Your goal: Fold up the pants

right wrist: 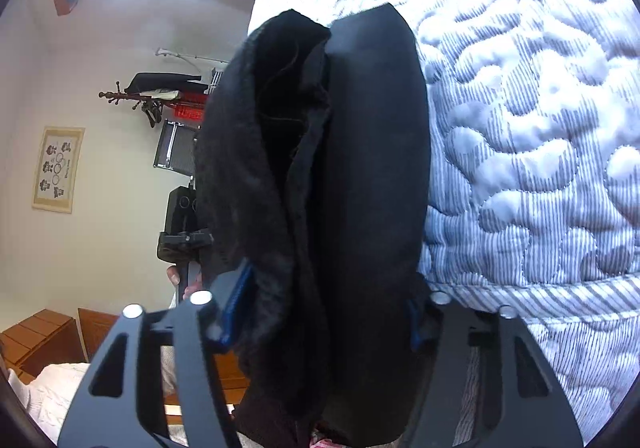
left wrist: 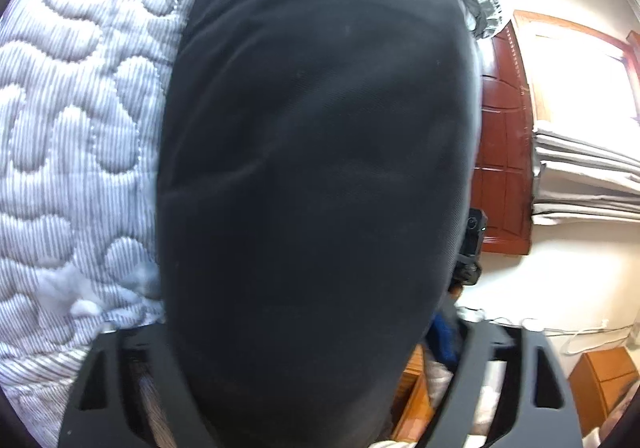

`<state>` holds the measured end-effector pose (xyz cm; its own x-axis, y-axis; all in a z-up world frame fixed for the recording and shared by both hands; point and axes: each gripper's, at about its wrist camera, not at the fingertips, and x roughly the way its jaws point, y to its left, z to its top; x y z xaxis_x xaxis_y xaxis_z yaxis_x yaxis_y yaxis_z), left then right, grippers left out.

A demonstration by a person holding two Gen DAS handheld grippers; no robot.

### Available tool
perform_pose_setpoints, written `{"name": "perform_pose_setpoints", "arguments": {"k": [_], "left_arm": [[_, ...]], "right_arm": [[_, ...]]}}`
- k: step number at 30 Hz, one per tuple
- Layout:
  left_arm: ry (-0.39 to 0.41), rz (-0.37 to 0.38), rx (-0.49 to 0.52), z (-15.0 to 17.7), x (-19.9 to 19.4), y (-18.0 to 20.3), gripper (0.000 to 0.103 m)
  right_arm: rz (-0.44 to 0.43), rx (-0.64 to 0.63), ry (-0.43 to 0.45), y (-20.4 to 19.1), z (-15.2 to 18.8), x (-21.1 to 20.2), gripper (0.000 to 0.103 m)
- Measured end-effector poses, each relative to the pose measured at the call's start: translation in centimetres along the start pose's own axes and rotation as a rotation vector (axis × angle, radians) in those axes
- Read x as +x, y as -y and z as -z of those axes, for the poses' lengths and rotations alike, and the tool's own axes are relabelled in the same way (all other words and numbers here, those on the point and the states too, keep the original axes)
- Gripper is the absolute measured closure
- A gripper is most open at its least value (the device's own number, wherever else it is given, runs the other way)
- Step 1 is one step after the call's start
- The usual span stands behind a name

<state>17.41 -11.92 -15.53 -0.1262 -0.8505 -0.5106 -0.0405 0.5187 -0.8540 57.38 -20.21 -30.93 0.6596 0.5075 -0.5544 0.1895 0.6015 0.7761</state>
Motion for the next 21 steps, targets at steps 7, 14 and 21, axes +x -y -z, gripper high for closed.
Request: {"name": "perform_pose_setpoints", "arguments": {"k": [7, 14, 21], "left_arm": [[0.022, 0.039, -0.009, 1.9, -0.4, 0.8, 0.062], [0.06, 0.062, 0.034, 2.7, -0.7, 2.9, 0.067], [0.088, 0.06, 0.103, 2.5, -1.5, 6.4, 0.067]], "right_arm": [[0.05, -0.05, 0.027, -2.8, 0.2, 0.5, 0.065], [0.071, -0.079, 0.051, -5.0, 0.1, 0.5, 0.068], [0.081, -0.114, 0.079, -6.9, 0.3, -0.7, 0.068]]}}
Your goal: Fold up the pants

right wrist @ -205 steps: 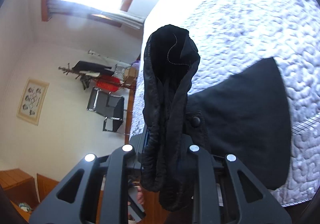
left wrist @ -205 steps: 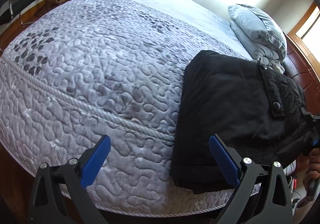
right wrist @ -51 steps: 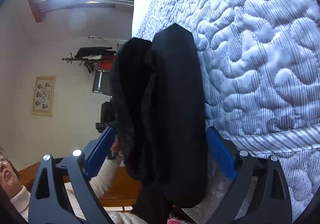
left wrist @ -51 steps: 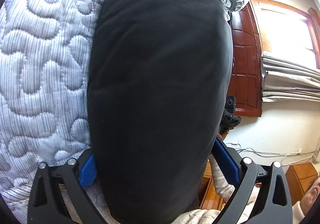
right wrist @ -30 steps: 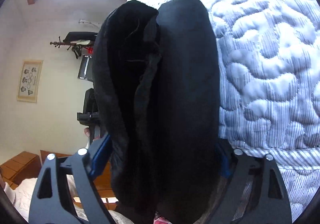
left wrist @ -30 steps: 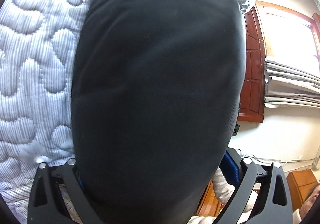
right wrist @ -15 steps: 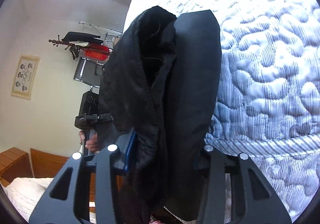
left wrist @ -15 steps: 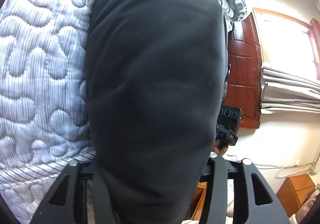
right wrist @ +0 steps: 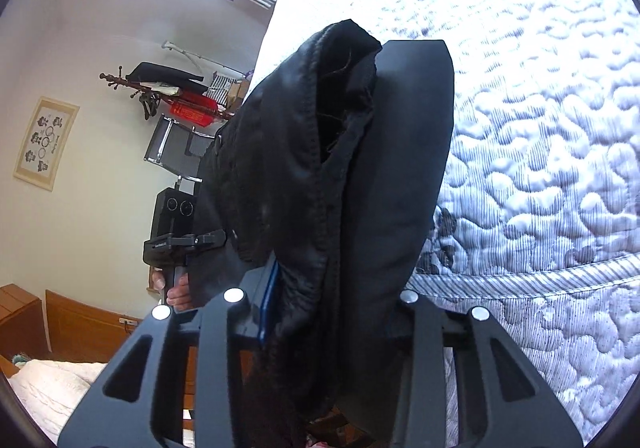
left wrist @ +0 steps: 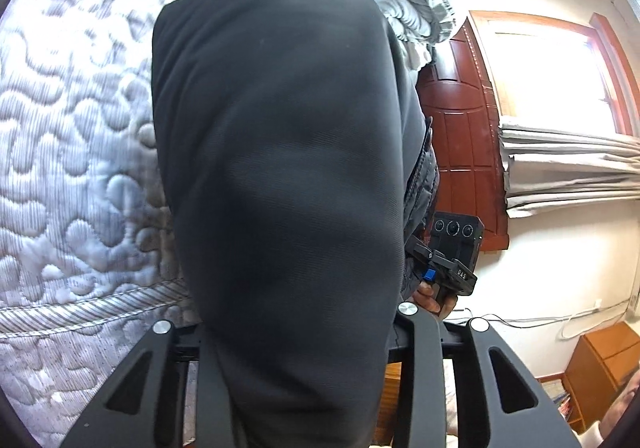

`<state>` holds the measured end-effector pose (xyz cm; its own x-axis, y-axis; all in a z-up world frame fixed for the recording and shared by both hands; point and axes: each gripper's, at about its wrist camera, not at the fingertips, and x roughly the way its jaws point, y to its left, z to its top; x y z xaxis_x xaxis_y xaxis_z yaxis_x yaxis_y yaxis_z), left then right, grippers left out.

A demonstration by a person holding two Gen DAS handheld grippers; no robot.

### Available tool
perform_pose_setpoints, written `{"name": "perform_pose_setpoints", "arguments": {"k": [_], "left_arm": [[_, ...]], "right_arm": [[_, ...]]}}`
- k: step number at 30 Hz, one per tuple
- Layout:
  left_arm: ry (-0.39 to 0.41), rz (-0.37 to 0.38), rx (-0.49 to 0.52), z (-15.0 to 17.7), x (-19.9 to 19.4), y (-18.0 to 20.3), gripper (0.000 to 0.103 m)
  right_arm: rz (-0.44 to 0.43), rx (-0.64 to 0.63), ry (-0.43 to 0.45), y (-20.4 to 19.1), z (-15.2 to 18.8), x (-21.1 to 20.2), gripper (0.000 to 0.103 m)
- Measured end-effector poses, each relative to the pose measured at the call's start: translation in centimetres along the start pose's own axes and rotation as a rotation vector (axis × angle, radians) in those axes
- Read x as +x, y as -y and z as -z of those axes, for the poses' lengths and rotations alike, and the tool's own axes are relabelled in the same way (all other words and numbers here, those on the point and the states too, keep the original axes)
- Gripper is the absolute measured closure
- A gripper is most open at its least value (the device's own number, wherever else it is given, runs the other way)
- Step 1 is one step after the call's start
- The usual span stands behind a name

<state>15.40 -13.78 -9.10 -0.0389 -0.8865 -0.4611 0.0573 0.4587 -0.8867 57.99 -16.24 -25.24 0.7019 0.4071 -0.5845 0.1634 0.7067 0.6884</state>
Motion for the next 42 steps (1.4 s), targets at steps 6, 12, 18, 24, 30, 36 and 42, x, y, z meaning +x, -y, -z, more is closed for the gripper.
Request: {"name": "perform_pose_setpoints", "arguments": {"k": [6, 12, 18, 24, 30, 36, 42], "left_arm": [[0.036, -0.006, 0.058, -1.5, -0.6, 3.5, 0.067], [0.076, -0.005, 0.091, -3.9, -1.1, 5.6, 0.065], [0.095, -0.023, 0.08, -7.7, -0.9, 5.5, 0.064], [0.098, -0.045, 0.046, -11.3, -0.3, 4.0, 0.064], [0.093, -0.063, 0.004, -14.1, 1.1, 1.6, 0.063], [0.068, -0.078, -0.016, -15.3, 2.4, -0.9, 0.06], [0.052, -0.063, -0.007, -14.8, 1.9, -3.9, 0.055]], "right_arm": [[0.0, -0.043, 0.02, -1.7, -1.9, -0.9, 0.068], [0.002, -0.082, 0.033, -3.1, -4.5, -0.9, 0.068], [0.008, -0.077, 0.022, -2.8, -7.5, 0.4, 0.068], [0.006, -0.032, -0.007, -0.8, -9.9, 2.0, 0.068], [0.015, 0.014, -0.034, 1.0, -12.1, 3.8, 0.068], [0.025, 0.056, -0.061, 3.0, -12.9, 5.1, 0.067], [0.012, 0.066, -0.069, 4.7, -12.5, 5.0, 0.064]]}}
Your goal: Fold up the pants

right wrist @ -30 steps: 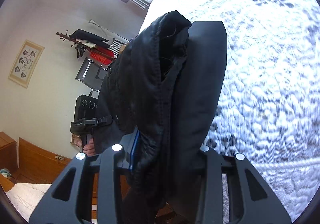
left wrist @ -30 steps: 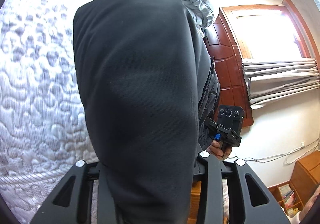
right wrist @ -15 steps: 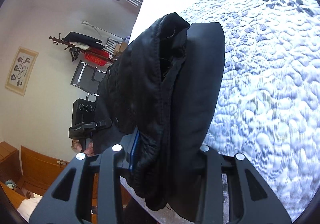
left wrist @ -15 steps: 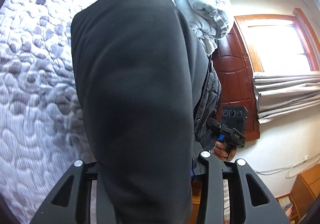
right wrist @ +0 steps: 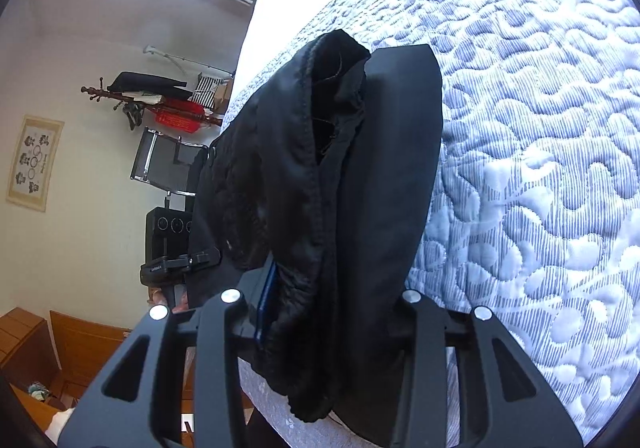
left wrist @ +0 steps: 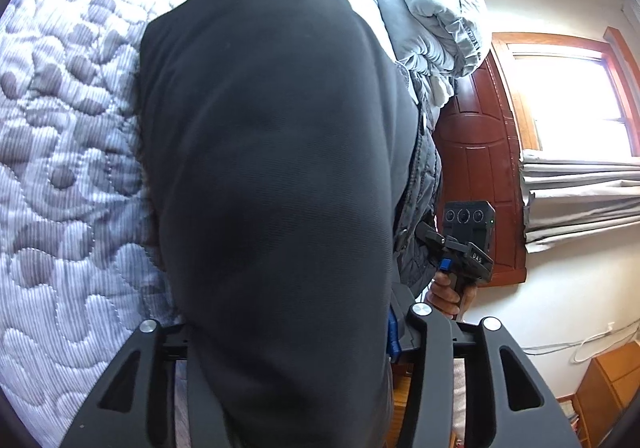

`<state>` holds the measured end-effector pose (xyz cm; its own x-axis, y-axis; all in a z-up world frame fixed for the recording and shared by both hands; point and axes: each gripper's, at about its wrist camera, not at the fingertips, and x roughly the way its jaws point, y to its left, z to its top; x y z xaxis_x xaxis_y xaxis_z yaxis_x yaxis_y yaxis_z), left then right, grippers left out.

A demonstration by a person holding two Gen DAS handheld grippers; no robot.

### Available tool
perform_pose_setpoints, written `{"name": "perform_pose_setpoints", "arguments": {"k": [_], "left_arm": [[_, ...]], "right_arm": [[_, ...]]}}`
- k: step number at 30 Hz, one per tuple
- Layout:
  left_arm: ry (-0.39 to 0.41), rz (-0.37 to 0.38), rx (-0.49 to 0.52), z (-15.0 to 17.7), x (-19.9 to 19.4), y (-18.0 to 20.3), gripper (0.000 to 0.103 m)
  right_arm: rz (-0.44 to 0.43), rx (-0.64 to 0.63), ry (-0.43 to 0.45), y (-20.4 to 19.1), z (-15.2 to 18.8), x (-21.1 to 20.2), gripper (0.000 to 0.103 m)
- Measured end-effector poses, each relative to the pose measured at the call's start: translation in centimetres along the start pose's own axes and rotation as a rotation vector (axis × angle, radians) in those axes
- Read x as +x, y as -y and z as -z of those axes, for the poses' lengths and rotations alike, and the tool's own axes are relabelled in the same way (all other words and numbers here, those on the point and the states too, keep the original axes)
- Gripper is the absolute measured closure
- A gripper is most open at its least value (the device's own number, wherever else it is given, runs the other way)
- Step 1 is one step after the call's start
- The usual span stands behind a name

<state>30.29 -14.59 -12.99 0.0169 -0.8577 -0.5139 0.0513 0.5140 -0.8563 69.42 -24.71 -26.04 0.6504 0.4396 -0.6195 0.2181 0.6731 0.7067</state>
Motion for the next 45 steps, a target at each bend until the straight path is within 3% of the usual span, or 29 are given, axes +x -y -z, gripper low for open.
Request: {"name": "perform_pose_setpoints", "arguments": {"k": [9, 18, 45], "left_arm": [[-0.007, 0.0, 0.007, 0.3, 0.3, -1.8, 0.046], [-0.006, 0.002, 0.002, 0.6, 0.8, -2.5, 0.04], [-0.002, 0.007, -0.014, 2.4, -0.4, -4.1, 0.038]], "right_arm": [[-0.039, 0.042, 0.004, 3.5, 0.6, -0.7, 0.061], [-0.103, 0.094, 0.019, 7.4, 2.0, -1.7, 0.05], [-0.142, 0.095, 0.07, 12.0, 6.0, -7.7, 0.041]]}}
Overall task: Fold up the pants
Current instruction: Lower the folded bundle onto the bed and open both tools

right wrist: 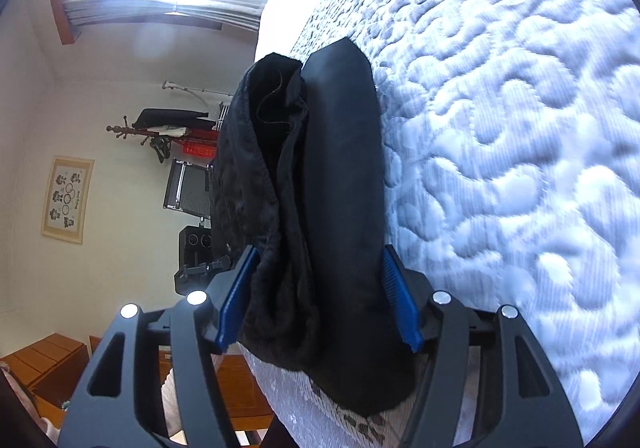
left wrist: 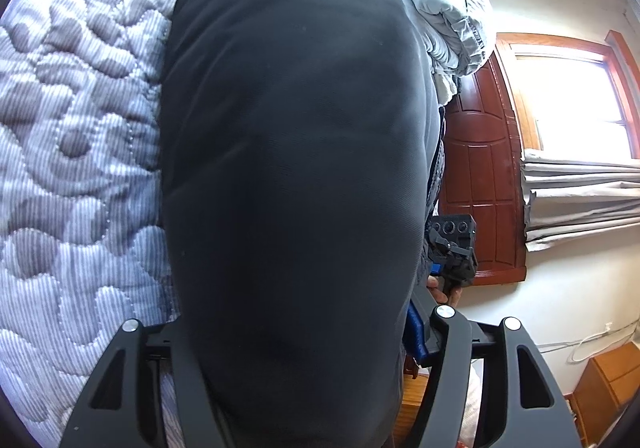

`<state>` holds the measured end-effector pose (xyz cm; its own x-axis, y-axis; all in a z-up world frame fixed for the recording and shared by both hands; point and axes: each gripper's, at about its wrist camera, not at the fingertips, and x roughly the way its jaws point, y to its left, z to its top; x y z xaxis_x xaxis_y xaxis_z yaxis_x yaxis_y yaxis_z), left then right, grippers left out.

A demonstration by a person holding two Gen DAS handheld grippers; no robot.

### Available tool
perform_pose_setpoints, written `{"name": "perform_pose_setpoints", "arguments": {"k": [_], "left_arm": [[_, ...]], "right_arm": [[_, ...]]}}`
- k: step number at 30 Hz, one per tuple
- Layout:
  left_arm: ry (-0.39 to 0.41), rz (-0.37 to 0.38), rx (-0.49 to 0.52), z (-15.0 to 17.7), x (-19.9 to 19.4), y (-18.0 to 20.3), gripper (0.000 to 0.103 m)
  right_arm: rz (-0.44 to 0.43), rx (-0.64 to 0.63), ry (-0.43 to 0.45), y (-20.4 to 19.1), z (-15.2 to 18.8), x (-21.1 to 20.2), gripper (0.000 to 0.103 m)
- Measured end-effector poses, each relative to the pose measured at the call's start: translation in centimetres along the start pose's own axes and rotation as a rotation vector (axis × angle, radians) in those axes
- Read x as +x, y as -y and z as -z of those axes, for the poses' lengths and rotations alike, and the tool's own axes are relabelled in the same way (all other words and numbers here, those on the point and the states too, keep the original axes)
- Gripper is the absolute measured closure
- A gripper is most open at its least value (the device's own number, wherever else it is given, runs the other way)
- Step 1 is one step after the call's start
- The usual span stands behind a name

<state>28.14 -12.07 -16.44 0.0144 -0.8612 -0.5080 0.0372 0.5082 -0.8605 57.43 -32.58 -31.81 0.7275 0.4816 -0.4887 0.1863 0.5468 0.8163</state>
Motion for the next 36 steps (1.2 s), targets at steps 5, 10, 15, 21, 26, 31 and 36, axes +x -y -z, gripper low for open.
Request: {"name": "perform_pose_setpoints", "arguments": {"k": [5, 10, 15, 21, 26, 31, 36], "left_arm": [[0.016, -0.052, -0.007, 1.2, -0.9, 0.2, 0.026], [0.022, -0.086, 0.0, 2.8, -2.8, 0.3, 0.019], [0.062, -0.108, -0.012, 4.3, -5.2, 0.1, 0.018], [0.098, -0.144, -0.021, 5.1, -6.6, 0.4, 0.016], [0.137, -0.229, -0.016, 6.0, -7.2, 1.0, 0.009], [0.211, -0.378, -0.007, 7.2, -8.1, 1.4, 0.004], [0.245, -0.557, 0.0, 8.7, -8.1, 1.7, 0.004]], "right_arm": [[0.031, -0.008, 0.013, 0.0, 1.0, -2.2, 0.037], [0.076, -0.007, 0.037, 0.0, 2.2, -4.1, 0.037], [0.1, 0.028, 0.073, 0.8, 3.4, -6.1, 0.037], [0.123, 0.044, 0.113, 1.5, 4.9, -8.7, 0.037], [0.211, 0.038, 0.145, 1.5, 6.1, -10.4, 0.027], [0.401, 0.04, 0.206, 0.8, 7.6, -11.3, 0.012], [0.64, 0.033, 0.252, -0.5, 8.7, -10.6, 0.01]]}}
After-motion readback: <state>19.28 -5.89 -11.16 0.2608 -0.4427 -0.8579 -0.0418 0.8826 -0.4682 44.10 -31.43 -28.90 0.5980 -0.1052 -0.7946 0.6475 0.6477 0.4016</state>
